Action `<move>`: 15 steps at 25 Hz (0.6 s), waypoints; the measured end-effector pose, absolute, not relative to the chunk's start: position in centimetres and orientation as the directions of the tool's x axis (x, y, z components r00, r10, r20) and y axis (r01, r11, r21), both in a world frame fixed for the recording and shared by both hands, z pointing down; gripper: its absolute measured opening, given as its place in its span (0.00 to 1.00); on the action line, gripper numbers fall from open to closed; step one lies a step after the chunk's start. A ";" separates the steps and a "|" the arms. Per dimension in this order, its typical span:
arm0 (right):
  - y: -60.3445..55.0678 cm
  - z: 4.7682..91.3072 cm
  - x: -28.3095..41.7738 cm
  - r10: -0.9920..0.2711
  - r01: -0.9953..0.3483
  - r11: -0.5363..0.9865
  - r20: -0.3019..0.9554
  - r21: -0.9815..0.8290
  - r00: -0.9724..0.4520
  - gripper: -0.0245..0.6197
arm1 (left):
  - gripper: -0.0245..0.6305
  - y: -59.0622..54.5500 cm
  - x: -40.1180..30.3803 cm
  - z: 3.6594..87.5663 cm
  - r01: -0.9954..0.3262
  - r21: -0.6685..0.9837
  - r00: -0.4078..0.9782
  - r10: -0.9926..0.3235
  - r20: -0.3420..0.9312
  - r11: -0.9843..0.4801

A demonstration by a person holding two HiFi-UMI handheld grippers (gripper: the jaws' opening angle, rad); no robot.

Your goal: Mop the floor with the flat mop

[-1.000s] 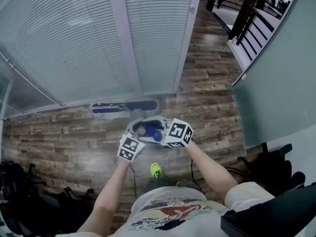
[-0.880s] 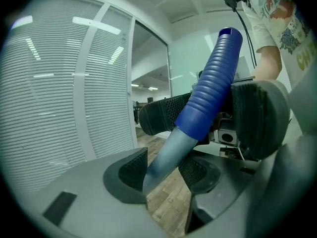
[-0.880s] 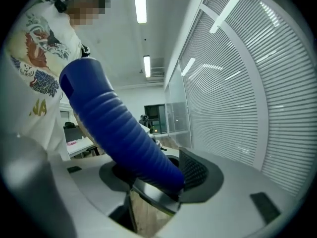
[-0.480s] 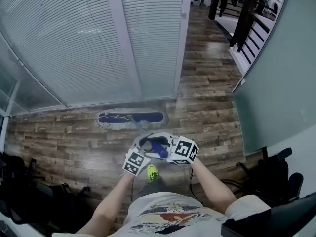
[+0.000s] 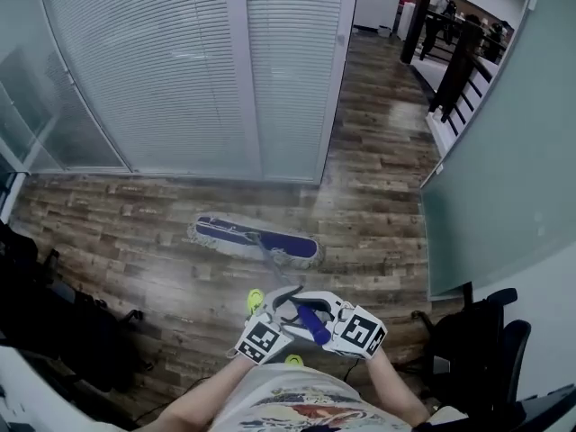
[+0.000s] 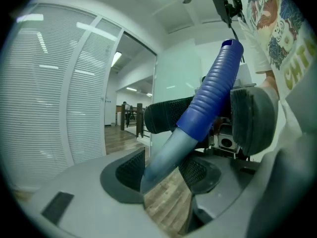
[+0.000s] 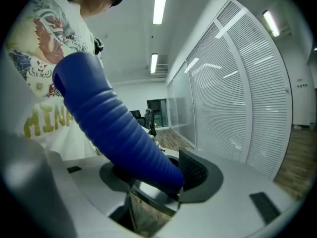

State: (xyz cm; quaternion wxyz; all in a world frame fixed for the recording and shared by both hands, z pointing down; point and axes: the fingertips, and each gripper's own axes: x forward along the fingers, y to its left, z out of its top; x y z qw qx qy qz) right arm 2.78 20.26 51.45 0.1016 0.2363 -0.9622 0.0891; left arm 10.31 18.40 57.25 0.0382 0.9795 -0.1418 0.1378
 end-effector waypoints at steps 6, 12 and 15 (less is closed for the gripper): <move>28.8 47.9 2.8 -0.391 -0.439 0.889 0.283 -0.129 -0.876 0.40 | 0.33 27.4 10.8 53.8 -0.220 0.070 0.945 -0.195 0.262 -0.973; 32.8 48.5 1.8 -0.378 -0.419 0.900 0.265 -0.118 -0.887 0.39 | 0.33 31.5 10.1 54.6 -0.175 0.041 0.941 -0.155 0.302 -0.984; 34.4 49.5 1.2 -0.365 -0.404 0.908 0.259 -0.112 -0.894 0.39 | 0.33 33.1 9.8 55.6 -0.135 0.029 0.938 -0.119 0.326 -0.990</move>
